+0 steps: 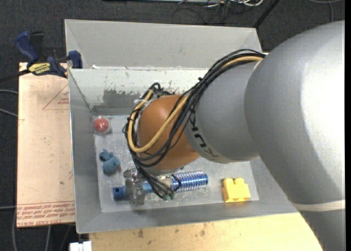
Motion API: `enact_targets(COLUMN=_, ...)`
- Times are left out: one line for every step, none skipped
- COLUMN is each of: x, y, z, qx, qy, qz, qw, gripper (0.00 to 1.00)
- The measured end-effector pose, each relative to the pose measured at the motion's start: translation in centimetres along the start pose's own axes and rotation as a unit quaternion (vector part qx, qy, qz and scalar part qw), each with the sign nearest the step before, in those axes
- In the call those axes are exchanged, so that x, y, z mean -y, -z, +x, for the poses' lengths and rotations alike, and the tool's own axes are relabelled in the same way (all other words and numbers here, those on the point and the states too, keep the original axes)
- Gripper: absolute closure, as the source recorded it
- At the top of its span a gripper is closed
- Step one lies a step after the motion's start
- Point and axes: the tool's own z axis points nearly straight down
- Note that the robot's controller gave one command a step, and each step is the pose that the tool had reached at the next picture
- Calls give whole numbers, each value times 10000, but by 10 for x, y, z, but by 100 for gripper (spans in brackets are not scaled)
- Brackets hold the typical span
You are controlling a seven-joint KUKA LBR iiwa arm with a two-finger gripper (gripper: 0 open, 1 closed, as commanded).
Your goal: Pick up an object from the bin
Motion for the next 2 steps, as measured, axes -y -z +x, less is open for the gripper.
enact_targets(x=11, y=99, z=-18, qx=51, qy=-76, qz=0, qw=10000, gripper=100)
enact_targets(x=11, y=95, z=-16, qx=7, qy=-71, qz=1, qw=10000, gripper=0)
